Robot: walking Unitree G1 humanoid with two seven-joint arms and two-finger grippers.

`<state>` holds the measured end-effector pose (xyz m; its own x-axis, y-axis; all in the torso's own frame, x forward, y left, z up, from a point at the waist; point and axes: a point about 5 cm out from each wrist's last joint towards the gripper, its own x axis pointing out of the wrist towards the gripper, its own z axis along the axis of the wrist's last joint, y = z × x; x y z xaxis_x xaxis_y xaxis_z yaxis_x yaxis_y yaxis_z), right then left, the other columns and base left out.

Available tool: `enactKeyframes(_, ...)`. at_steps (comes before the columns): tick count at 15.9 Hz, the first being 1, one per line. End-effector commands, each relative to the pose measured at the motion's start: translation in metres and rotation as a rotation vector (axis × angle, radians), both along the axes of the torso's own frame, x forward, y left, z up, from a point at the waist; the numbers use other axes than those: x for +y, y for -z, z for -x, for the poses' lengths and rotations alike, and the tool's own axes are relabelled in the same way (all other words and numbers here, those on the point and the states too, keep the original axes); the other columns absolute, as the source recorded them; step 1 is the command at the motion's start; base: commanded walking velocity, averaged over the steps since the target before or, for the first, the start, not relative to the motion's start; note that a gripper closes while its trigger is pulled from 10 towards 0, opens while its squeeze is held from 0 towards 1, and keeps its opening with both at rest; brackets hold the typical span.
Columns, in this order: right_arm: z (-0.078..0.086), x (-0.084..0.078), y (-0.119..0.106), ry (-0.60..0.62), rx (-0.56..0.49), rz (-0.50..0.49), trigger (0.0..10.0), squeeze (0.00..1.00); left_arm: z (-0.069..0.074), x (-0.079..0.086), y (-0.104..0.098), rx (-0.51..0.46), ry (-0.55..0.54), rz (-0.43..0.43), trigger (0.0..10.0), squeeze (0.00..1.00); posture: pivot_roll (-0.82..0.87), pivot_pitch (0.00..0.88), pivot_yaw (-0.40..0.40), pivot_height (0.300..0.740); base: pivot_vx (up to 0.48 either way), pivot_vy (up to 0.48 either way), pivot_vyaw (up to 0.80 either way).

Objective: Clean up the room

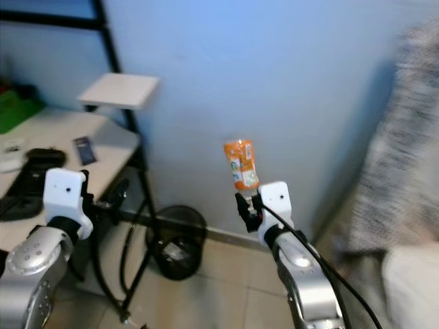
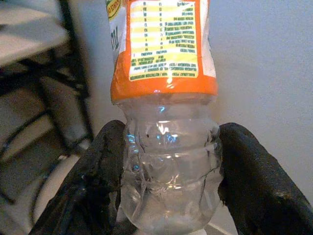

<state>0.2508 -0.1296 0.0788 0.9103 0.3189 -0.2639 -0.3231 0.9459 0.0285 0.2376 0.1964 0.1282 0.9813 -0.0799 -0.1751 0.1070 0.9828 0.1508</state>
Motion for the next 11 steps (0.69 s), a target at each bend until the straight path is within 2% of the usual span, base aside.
enactKeyframes(1, -0.002, 0.0, -0.003, -0.013, -0.011, 0.007, 10.0, 0.0, -0.002, -0.002, -0.004, -0.017, 0.011, 0.001, 10.0, 0.21, -0.09, 0.0, 0.0, 0.74, 0.326, 0.0, 0.0)
enactKeyframes(5, -0.003, 0.001, -0.002, -0.048, -0.022, 0.061, 10.0, 0.0, -0.003, -0.003, -0.004, -0.018, 0.015, -0.002, 10.0, 0.21, -0.09, 0.0, -0.001, 0.74, 0.323, 0.0, 0.0)
enactKeyframes(6, -0.004, 0.0, -0.003, -0.048, -0.024, 0.066, 10.0, 0.0, -0.003, -0.004, -0.004, -0.017, 0.016, -0.002, 10.0, 0.21, -0.09, 0.0, -0.002, 0.74, 0.322, 0.0, 0.8)
enactKeyframes(8, -0.004, -0.003, 0.001, -0.049, 0.015, 0.039, 10.0, 0.0, -0.002, -0.005, -0.003, -0.013, 0.025, -0.003, 10.0, 0.21, -0.09, 0.0, -0.003, 0.74, 0.322, 0.0, 0.0)
enactKeyframes(11, -0.002, -0.006, 0.01, -0.13, 0.065, 0.133, 10.0, 0.0, -0.001, -0.006, -0.002, -0.006, 0.044, -0.006, 10.0, 0.2, -0.09, 0.0, -0.002, 0.74, 0.322, 0.0, 0.0)
